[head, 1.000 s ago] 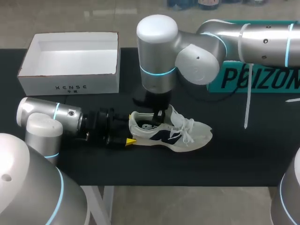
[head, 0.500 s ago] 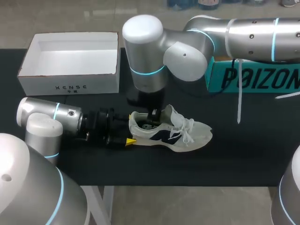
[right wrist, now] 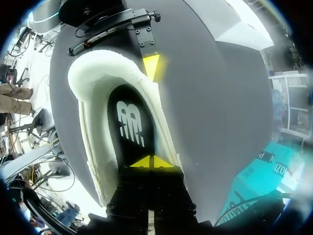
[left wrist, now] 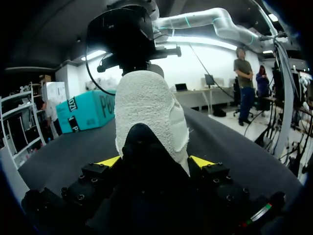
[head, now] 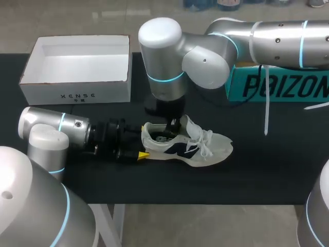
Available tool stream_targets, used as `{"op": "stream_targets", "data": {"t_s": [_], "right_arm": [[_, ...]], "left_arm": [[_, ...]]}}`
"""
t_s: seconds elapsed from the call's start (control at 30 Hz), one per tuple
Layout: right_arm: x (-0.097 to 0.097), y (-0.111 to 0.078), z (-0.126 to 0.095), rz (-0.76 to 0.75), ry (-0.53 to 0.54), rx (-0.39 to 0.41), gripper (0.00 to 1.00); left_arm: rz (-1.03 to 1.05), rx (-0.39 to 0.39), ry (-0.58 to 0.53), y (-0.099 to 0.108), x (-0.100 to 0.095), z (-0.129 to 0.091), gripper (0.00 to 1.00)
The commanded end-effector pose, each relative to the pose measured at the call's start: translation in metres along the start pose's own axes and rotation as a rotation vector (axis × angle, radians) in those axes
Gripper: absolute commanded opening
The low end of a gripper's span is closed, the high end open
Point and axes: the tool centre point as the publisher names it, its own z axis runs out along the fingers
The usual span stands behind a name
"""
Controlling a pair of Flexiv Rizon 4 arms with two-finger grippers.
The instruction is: Take the shoe out of the shoebox, open the shoe tongue, remove and reinsert the insole, then place the shoe into the shoebox
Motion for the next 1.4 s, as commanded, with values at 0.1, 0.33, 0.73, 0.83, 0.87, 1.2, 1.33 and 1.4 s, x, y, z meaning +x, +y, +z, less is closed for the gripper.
{"op": "stream_targets", "data": {"t_s": [0.1, 0.33, 0.73, 0.83, 0.87, 1.2, 1.33, 1.4], "right_arm": [[-0.001, -0.002, 0.000, 0.001, -0.001, 0.001, 0.00], [-0.001, 0.000, 0.000, -0.002, 0.001, 0.004, 0.38], [-0.001, 0.002, 0.001, 0.001, 0.006, 0.007, 0.45], [-0.001, 0.003, 0.006, 0.000, 0.011, 0.009, 0.45], [0.000, 0.004, 0.009, -0.001, 0.017, 0.012, 0.45], [0.016, 0.008, 0.039, -0.009, 0.073, 0.019, 0.44], [0.023, 0.008, 0.054, -0.010, 0.096, 0.024, 0.44], [0.029, 0.007, 0.063, -0.013, 0.105, 0.028, 0.45]], "left_arm": [[0.000, -0.001, 0.001, 0.002, 0.000, 0.000, 0.00], [0.000, -0.001, 0.001, 0.002, 0.000, 0.000, 0.00], [0.000, -0.001, 0.001, 0.002, 0.000, 0.000, 0.00], [0.000, -0.001, 0.001, 0.002, 0.000, 0.000, 0.00], [0.000, -0.001, 0.001, 0.002, 0.000, 0.000, 0.00], [0.000, -0.001, 0.001, 0.002, 0.000, 0.000, 0.00], [0.000, -0.001, 0.001, 0.002, 0.000, 0.000, 0.00], [0.000, -0.001, 0.001, 0.002, 0.000, 0.000, 0.00]]}}
